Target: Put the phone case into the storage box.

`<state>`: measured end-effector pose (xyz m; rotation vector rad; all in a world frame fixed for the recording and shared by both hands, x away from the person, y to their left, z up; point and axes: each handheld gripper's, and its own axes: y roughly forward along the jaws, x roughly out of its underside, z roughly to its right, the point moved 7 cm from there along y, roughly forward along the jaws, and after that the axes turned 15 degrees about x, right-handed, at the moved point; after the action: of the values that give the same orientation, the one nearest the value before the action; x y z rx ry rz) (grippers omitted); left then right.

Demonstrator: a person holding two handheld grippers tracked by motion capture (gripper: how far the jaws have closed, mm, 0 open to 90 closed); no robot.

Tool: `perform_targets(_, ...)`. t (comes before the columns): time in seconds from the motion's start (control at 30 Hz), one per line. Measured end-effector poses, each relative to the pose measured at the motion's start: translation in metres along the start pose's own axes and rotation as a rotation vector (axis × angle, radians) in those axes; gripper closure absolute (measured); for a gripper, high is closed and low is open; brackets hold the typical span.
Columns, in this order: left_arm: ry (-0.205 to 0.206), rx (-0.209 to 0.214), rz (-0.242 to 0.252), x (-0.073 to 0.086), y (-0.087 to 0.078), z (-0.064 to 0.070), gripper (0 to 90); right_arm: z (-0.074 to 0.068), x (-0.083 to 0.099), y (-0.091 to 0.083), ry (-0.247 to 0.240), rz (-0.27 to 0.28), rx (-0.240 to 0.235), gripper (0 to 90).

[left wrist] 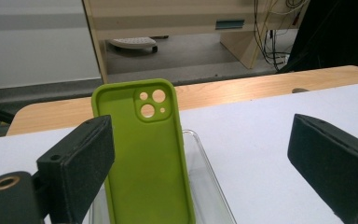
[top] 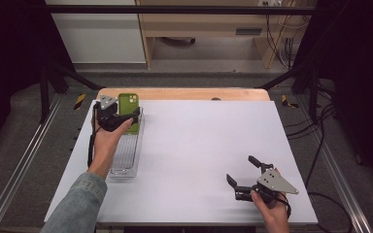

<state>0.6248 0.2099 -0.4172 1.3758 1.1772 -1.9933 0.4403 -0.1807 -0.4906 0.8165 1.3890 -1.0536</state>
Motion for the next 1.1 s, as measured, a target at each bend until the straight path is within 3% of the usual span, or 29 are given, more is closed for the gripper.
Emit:
perform_targets(0.47,0.031,0.040,0.022,0.001,-0.005,0.005,5.8,-0.002,0.001,0.001,-0.005,-0.006,-0.009,2.9)
perform_targets(0.73,0.026,0.046,0.044,-0.003,-0.006,0.008,3.6,-0.001,0.001,0.001,-0.005,-0.006,-0.002,2.9)
perform_targets(1.1,0.045,0.084,0.065,-0.008,-0.014,0.020,3.6,-0.001,0.001,0.001,-0.009,-0.011,0.001,2.9)
